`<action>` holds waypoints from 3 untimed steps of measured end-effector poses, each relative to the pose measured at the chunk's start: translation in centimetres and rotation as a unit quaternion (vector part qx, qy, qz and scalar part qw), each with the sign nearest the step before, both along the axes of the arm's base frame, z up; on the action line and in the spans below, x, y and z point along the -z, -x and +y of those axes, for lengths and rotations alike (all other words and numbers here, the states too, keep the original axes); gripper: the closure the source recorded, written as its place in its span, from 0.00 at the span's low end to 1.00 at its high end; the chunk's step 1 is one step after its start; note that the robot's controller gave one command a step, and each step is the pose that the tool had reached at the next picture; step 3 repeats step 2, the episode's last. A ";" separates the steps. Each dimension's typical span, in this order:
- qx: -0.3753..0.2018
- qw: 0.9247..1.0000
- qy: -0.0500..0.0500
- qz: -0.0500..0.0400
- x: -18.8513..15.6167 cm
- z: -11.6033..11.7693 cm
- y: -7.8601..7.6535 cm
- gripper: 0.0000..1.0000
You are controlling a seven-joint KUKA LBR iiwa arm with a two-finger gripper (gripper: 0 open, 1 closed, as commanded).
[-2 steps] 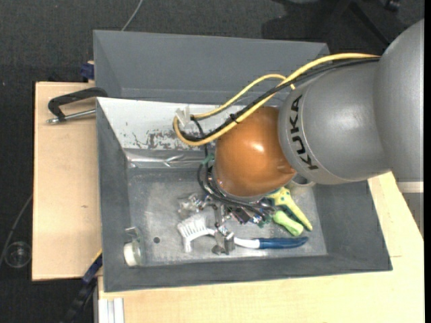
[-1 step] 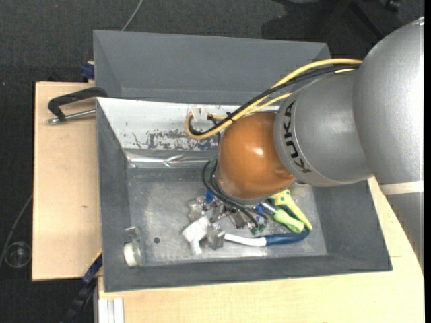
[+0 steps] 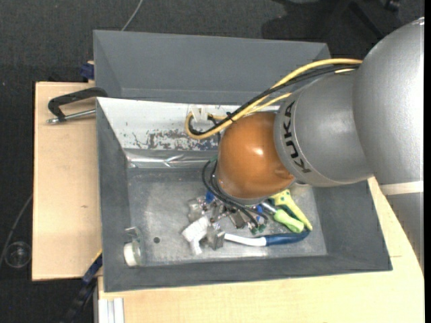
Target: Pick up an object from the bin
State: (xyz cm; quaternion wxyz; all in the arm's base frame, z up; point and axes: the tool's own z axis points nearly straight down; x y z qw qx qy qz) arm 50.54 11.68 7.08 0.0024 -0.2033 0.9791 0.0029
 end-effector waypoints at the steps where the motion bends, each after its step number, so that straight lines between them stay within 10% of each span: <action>1: 0.000 1.000 0.000 0.001 -0.3 0.0 0.1 1.00; 3: 0.000 1.000 0.001 0.004 -2.3 -0.1 0.3 1.00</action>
Offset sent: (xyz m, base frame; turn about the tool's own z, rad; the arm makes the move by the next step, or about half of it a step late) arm 0.0001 0.0001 0.0132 0.0000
